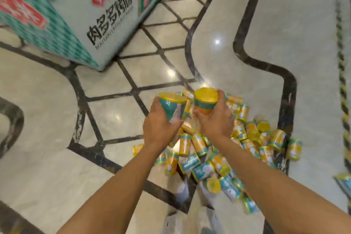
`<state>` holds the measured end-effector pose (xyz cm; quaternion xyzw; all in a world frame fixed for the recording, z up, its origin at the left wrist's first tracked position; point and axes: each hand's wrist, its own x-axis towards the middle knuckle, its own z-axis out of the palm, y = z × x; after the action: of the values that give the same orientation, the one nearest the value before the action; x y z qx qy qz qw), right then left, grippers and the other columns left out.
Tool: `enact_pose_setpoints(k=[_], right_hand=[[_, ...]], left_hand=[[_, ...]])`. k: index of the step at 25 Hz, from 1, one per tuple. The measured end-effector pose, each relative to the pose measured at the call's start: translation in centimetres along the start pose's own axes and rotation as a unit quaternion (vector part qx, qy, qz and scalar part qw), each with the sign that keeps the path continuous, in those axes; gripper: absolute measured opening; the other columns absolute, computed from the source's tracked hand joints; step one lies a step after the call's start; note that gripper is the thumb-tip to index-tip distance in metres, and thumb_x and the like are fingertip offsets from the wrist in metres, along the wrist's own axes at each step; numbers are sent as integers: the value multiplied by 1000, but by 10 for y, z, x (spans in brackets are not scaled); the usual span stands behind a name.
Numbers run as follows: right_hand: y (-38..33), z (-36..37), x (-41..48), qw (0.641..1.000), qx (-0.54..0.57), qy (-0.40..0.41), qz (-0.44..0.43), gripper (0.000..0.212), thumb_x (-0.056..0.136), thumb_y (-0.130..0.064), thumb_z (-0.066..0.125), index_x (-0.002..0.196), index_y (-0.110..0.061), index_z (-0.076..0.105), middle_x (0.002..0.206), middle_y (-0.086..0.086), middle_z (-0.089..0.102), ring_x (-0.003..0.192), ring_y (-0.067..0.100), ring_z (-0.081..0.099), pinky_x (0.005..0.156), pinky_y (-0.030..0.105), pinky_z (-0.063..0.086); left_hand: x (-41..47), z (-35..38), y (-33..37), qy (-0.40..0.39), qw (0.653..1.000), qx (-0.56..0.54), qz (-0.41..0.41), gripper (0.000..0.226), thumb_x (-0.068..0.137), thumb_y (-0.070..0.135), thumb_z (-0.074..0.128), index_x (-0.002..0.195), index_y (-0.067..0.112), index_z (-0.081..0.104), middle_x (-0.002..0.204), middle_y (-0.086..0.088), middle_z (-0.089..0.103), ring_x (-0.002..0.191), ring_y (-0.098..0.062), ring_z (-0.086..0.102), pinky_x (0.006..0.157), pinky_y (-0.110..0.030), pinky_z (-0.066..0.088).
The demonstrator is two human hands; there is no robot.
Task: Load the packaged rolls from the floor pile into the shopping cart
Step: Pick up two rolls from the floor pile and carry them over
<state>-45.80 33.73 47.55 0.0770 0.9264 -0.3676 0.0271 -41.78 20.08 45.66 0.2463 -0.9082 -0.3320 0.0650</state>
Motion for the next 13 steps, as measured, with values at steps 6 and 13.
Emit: enact_pose_setpoints(k=[6,13], right_hand=[[-78,-188,29,990,58,127,-12,89,71,-40,78,143,-20,31,126,15,59,114,38,55,86,39,42],[-60,-389,4,947,98,302,38,76,62,-41,85,125,-18,49,117,10,65,108,31,59,82,35,45]], left_hand=[[22,-91,187,20,989,-32,140,81,63,47,75,130,17,42,118,-6,62,106,-31,59,83,-40,49],[-33,-113,385,-28,945,-126,300,76,60,45,79,123,22,44,114,-2,63,103,-27,61,82,-37,51]])
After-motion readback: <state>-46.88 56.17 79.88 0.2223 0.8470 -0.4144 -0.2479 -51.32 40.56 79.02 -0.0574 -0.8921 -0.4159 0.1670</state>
